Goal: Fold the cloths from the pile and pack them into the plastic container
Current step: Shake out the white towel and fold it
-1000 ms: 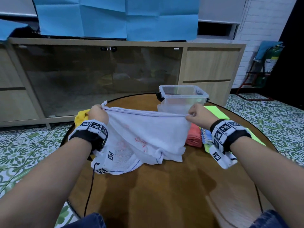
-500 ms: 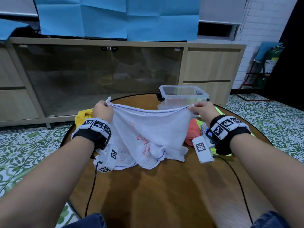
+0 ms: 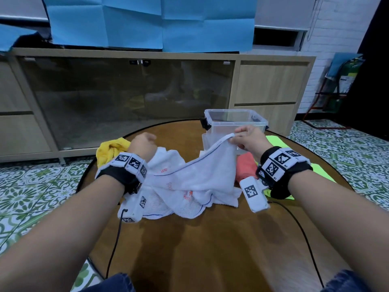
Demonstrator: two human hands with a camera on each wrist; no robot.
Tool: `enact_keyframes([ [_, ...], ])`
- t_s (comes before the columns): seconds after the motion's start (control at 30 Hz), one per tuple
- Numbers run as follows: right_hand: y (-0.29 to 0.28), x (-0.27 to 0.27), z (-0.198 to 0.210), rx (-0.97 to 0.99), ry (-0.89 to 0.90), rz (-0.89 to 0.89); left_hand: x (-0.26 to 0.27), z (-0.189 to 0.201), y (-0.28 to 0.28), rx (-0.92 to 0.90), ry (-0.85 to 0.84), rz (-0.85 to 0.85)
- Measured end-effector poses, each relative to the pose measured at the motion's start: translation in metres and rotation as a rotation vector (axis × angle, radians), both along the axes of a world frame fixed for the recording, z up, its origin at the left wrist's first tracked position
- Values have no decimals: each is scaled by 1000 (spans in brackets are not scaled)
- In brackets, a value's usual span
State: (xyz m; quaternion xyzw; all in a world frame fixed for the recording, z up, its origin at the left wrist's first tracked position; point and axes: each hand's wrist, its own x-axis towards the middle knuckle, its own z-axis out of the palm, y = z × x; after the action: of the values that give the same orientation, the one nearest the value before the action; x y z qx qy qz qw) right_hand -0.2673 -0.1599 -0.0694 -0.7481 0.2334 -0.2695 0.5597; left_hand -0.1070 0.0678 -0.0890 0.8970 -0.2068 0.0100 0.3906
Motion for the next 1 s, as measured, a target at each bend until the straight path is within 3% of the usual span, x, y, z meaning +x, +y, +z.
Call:
enact_keyframes([
  [0.17, 27, 11, -9, -101, 78, 126, -49, 12, -41, -52, -38, -314],
  [0.27, 39, 15, -15, -115, 39, 196, -65, 9, -56, -81, -10, -383],
  [0.57, 40, 21, -23, -250, 121, 225, -65, 7, -59, -35, -82, -361],
  [0.67, 36, 19, -25, -418, 291, 290, -60, 9, -58, -69, -114, -325],
  [0.83, 15, 3, -36, -672, 721, 390, -35, 14, -44, -332, -87, -135],
  [0.93, 1, -7, -39, -673, 882, 380, -19, 13, -33, -486, -35, -6],
  [1.0, -6, -11, -39, -558, 885, 353, -11, 14, -27, -533, -23, 55],
])
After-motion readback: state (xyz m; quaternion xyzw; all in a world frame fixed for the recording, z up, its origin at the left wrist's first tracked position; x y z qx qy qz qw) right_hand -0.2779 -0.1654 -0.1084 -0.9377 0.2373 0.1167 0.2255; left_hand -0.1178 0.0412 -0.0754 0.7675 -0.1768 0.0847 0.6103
